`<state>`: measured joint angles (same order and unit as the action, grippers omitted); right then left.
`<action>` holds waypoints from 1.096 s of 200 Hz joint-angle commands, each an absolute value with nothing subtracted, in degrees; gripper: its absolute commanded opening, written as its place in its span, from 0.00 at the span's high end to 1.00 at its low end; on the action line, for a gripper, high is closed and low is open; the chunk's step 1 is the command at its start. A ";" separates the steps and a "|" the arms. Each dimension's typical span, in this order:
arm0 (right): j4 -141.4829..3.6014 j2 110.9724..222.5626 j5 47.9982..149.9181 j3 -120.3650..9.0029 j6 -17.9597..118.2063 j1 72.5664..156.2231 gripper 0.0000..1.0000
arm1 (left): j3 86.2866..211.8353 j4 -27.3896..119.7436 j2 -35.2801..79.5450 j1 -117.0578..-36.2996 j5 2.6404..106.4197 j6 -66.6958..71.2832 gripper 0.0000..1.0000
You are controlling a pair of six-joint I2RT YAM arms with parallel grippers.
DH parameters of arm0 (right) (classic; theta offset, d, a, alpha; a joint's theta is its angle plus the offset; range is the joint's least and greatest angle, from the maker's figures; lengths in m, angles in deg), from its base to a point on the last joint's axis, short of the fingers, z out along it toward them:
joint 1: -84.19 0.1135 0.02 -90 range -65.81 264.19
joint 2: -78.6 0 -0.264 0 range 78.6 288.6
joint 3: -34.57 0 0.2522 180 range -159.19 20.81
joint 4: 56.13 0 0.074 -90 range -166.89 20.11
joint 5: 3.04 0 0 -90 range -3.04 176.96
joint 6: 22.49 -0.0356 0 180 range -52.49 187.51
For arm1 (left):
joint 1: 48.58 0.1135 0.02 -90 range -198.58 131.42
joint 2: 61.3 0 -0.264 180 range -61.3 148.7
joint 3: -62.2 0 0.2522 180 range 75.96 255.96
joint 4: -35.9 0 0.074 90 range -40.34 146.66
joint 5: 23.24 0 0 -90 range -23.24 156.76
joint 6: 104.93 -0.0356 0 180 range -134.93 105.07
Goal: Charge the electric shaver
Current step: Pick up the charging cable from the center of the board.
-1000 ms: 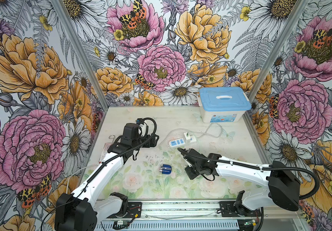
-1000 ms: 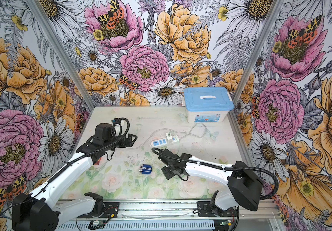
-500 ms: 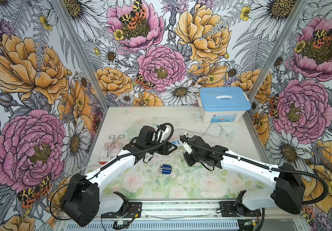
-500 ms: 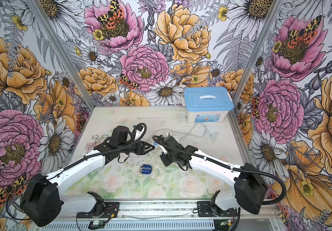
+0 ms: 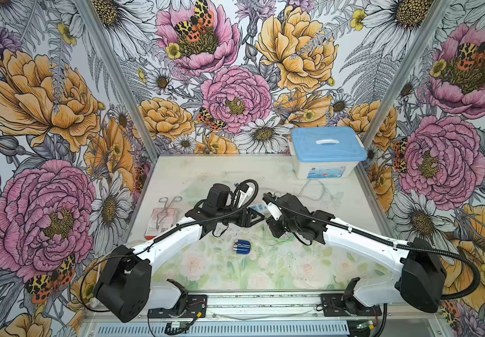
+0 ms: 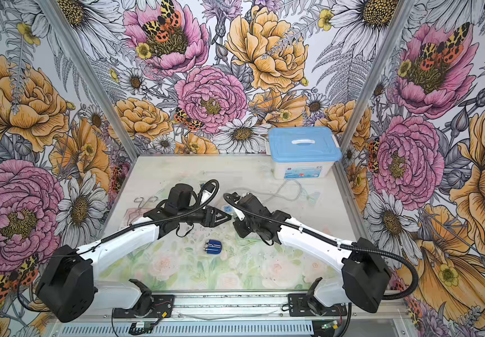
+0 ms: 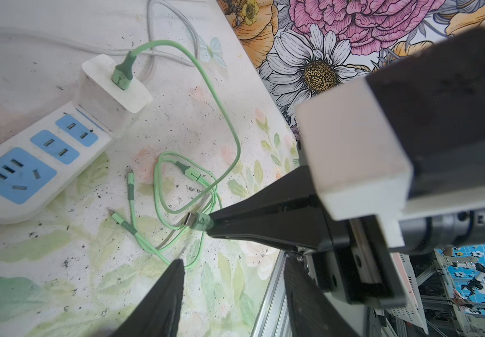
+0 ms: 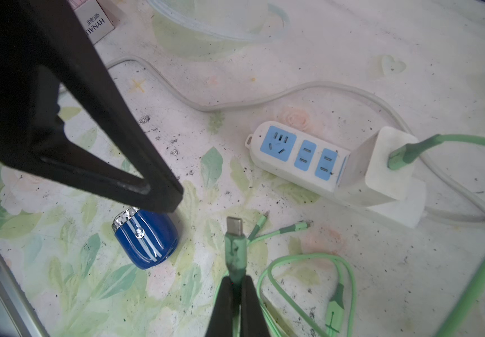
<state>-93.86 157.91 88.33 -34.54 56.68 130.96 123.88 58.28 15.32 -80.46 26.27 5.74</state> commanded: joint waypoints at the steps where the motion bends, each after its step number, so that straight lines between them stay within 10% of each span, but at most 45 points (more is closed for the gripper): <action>1: -91.48 156.47 89.43 -36.34 56.88 130.42 1.00 | 124.69 56.10 15.39 -80.75 23.80 4.69 0.45; 91: -88.98 154.60 90.41 -34.11 55.07 130.35 1.00 | 125.85 57.96 17.06 -80.08 23.93 1.60 0.48; 153: -88.82 154.09 92.15 -33.22 54.38 130.40 1.00 | 124.93 56.37 14.66 -77.26 29.83 2.62 0.31; 219: -87.49 154.67 93.09 -33.70 54.43 130.42 1.00 | 124.03 53.83 14.76 -77.53 27.23 3.23 0.45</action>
<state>-89.81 154.79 92.02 -33.67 54.93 130.96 123.97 56.25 15.93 -77.22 28.21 3.34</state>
